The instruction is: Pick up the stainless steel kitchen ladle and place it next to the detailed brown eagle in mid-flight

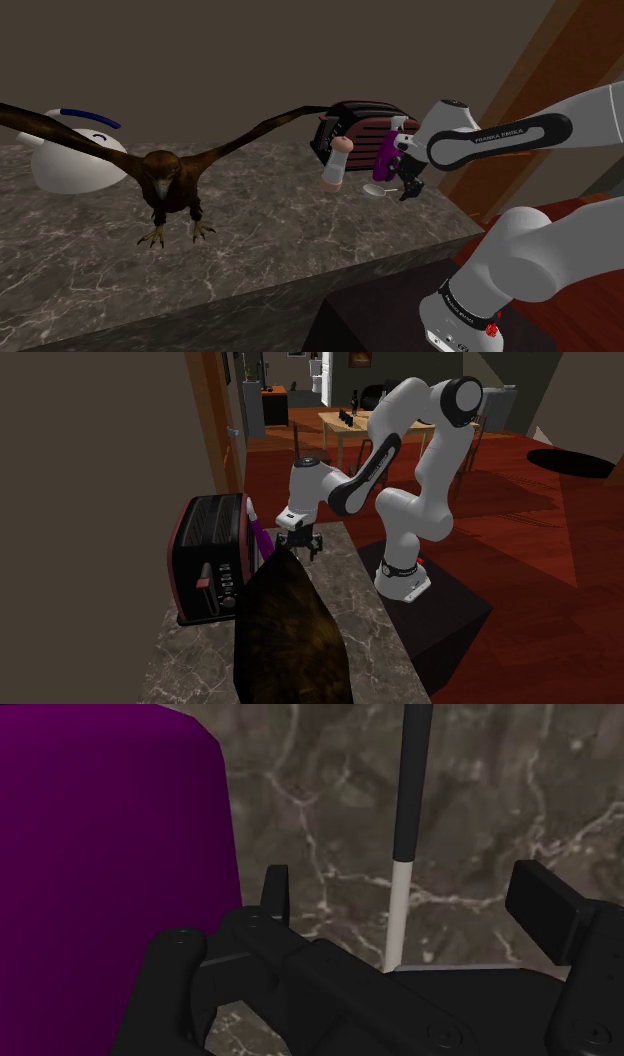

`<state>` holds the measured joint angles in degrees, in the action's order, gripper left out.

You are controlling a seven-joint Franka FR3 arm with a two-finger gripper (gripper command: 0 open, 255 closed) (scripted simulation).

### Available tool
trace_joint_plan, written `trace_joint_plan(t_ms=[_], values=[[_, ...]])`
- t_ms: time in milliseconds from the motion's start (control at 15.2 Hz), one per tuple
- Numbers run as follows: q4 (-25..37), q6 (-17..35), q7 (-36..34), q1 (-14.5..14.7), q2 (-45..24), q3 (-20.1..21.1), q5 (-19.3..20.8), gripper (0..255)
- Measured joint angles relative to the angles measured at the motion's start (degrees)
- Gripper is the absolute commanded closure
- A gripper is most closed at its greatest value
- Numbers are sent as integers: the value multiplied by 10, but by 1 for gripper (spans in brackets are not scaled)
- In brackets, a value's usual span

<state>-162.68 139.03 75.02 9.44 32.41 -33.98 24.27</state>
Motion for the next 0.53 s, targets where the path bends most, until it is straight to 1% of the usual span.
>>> trace_joint_plan(t_ms=[66, 132, 528], values=[[0, 0, 0, 0, 0, 0, 0, 0], [0, 0, 0, 0, 0, 0, 0, 255], [0, 1, 0, 0, -1, 0, 0, 255]])
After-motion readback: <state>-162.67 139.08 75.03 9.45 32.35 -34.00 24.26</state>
